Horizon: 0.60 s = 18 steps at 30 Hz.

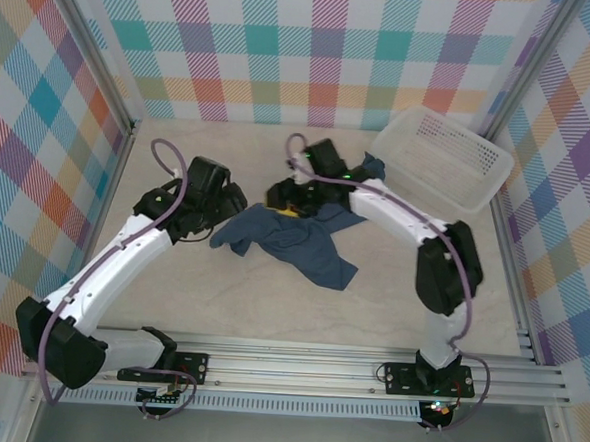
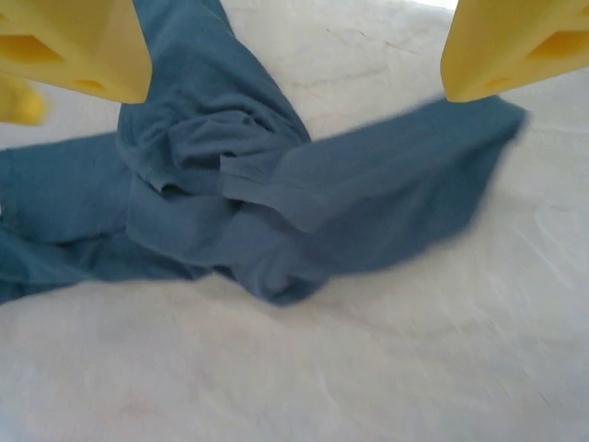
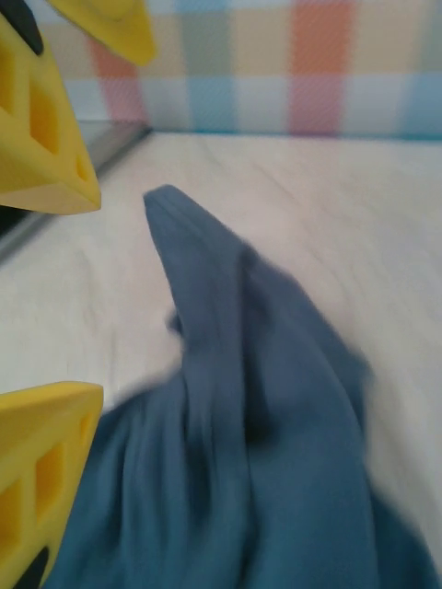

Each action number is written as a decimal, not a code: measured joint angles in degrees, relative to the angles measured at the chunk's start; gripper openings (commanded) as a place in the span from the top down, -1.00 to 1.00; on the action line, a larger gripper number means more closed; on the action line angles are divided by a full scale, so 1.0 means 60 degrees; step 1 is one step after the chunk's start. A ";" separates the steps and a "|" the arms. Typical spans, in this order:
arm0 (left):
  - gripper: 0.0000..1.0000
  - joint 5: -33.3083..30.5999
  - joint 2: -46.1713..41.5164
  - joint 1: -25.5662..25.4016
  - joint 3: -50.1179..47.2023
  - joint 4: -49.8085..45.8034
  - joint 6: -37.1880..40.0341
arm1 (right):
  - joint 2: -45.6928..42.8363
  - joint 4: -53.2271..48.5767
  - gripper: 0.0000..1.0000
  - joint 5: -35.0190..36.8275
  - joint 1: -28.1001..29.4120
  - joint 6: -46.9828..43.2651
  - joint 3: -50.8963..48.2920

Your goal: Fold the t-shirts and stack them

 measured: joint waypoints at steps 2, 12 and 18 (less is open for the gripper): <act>-0.64 0.0346 0.0641 -0.0244 0.0087 0.0222 -0.0182 | -0.0433 -0.0200 0.07 0.0714 -0.0929 -0.0058 -0.0386; -0.64 0.0991 0.5818 -0.2277 0.3694 0.0412 -0.0790 | -0.0750 -0.0284 0.08 0.2495 -0.2350 -0.0109 -0.2320; -0.49 0.1169 0.8058 -0.2382 0.5894 -0.0379 -0.1235 | -0.1035 -0.0280 0.07 0.2659 -0.2393 0.0033 -0.2936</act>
